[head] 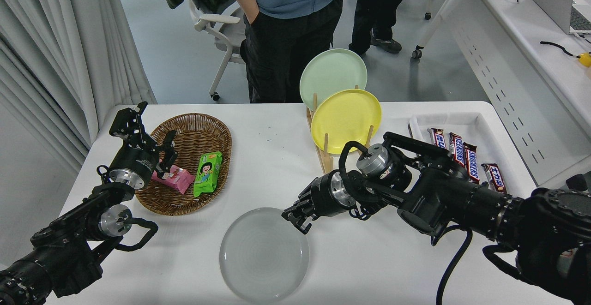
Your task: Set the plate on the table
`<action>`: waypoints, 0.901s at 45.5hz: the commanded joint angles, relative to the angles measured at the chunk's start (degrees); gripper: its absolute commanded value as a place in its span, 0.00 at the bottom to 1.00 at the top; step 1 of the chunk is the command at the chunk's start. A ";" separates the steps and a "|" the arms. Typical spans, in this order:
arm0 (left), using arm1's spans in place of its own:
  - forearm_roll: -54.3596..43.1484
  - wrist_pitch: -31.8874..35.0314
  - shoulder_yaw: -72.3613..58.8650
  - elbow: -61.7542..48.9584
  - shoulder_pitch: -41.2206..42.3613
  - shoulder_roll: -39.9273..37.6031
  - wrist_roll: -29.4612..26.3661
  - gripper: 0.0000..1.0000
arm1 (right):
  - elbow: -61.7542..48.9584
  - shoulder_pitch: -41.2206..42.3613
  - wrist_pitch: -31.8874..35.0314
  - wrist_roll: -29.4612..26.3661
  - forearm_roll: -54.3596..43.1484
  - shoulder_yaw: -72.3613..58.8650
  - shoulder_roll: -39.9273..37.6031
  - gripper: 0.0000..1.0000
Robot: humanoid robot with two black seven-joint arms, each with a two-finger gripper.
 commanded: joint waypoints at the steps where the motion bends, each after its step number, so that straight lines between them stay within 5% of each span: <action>1: 0.03 0.00 0.00 0.00 0.00 0.07 0.01 1.00 | -3.35 -1.18 -1.25 0.92 0.61 -0.09 -0.13 0.00; 41: 0.03 0.00 0.00 0.00 0.00 -0.02 0.01 1.00 | -7.83 -1.18 -0.81 1.27 -0.36 2.55 0.14 0.00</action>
